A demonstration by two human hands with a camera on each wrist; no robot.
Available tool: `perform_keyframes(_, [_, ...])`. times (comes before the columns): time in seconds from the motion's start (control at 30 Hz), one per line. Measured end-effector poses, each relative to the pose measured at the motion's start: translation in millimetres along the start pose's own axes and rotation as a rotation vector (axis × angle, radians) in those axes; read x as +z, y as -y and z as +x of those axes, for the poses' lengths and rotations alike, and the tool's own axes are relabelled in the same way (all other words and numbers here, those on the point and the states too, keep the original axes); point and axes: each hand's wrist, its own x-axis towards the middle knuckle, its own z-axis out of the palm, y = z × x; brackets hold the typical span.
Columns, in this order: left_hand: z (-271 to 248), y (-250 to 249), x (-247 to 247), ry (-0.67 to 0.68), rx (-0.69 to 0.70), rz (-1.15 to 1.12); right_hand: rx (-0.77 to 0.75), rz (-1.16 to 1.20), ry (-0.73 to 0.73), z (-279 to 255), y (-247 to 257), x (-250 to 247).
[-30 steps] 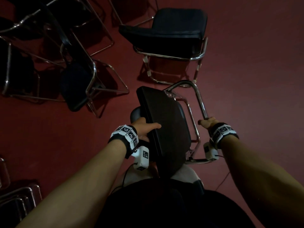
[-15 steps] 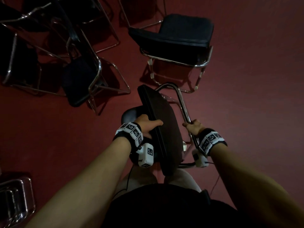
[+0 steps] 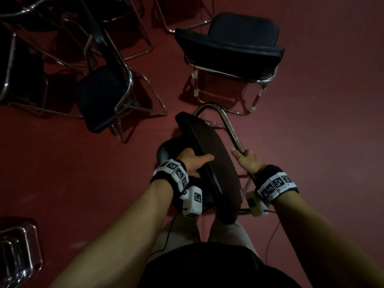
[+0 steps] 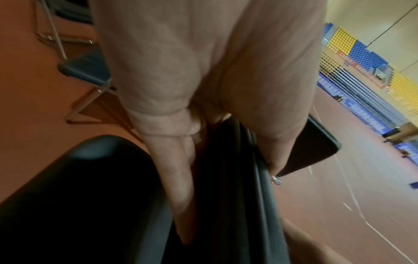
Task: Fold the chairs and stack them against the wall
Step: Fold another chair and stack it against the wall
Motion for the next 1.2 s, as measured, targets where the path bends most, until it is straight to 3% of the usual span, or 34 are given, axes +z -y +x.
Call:
perform_keyframes(0.17, [3.4, -14.6, 5.5, 0.159, 0.02, -0.013, 0.016, -0.018, 0.073, -18.7, 7.7, -6.0])
perform_keyframes(0.37, [2.5, -40.0, 11.6, 0.186, 0.136, 0.106, 0.073, -0.114, 0.098, -38.1, 27.3, -7.1])
perform_keyframes(0.57, [-0.8, -29.0, 4.9, 0.31, 0.118, 0.148, 0.188, -0.242, 0.136, -63.3, 29.6, -16.6])
perform_keyframes(0.73, [-2.6, -43.1, -16.4, 0.477, 0.05, 0.181, 0.216, -0.211, 0.167, -88.2, 32.2, -26.8])
perform_keyframes(0.97, [-0.3, -55.8, -22.7, 0.474, 0.098, 0.368, 0.203, -0.2, 0.135, -102.2, 44.8, -30.8])
perform_keyframes(1.2, [-7.5, -65.8, -17.5, 0.489, 0.099, 0.454, 0.179, -0.086, 0.199, -103.4, 50.9, -27.8])
